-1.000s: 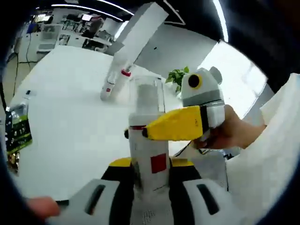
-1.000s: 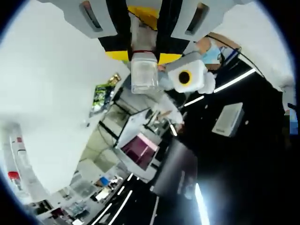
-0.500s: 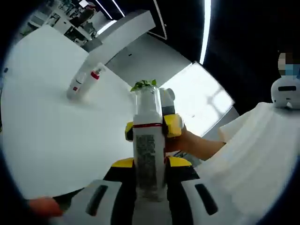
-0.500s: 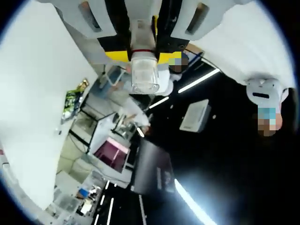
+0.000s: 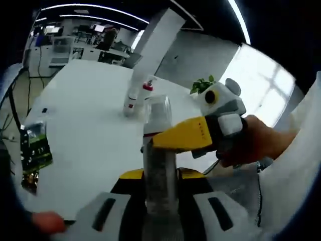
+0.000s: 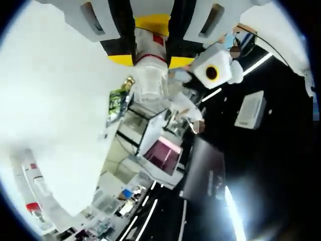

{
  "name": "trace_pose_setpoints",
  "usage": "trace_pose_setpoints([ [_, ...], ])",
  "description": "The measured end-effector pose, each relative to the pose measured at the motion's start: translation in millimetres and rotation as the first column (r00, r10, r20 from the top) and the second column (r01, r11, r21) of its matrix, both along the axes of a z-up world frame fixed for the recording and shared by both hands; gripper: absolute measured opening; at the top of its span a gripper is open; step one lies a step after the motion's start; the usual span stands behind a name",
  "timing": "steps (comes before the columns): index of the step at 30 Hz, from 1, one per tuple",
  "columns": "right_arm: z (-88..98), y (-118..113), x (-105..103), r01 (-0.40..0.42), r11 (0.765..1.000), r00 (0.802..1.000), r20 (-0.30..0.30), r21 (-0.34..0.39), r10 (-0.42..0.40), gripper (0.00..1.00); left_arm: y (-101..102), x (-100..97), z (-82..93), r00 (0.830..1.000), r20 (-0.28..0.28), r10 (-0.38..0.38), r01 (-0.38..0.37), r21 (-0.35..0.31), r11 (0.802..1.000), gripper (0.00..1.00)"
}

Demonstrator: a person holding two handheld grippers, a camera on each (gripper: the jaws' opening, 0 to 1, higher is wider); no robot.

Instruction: Arrange the skincare products in the storage area until every visible bottle or jar stands upright without overlapping.

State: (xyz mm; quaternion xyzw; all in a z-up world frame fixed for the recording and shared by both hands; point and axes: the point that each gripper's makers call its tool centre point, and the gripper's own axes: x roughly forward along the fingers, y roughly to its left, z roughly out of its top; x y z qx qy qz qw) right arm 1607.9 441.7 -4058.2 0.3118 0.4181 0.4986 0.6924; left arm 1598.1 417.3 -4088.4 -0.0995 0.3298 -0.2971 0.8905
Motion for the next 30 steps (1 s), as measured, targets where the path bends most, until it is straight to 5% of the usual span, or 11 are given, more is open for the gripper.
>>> trace_pose_setpoints([
  [4,-4.5,0.2,0.1,0.026,0.999,0.999,0.022,-0.027,-0.025,0.23,5.6,0.8,-4.2,0.999,0.042,0.001,-0.005,0.101,0.995,0.18],
  [10,-12.3,-5.1,-3.0,0.067,0.998,0.997,-0.031,-0.023,-0.067,0.22,3.0,-3.3,-6.0,0.988,0.134,-0.081,0.041,0.275,0.961,0.18],
  [18,2.9,-14.1,0.6,0.053,0.999,0.996,0.077,-0.003,-0.053,0.15,-0.9,2.9,5.4,0.964,0.222,-0.147,0.073,0.312,0.947,0.18],
  [27,13.6,-7.2,-1.5,-0.022,0.999,0.985,0.173,-0.024,0.026,0.15,13.5,-1.9,1.7,0.981,0.166,-0.101,0.055,0.261,0.964,0.20],
  [30,12.5,-10.2,1.0,-0.025,0.999,0.982,0.189,-0.034,0.031,0.15,15.3,-6.2,-4.8,0.978,0.156,-0.139,0.086,0.305,0.949,0.24],
])
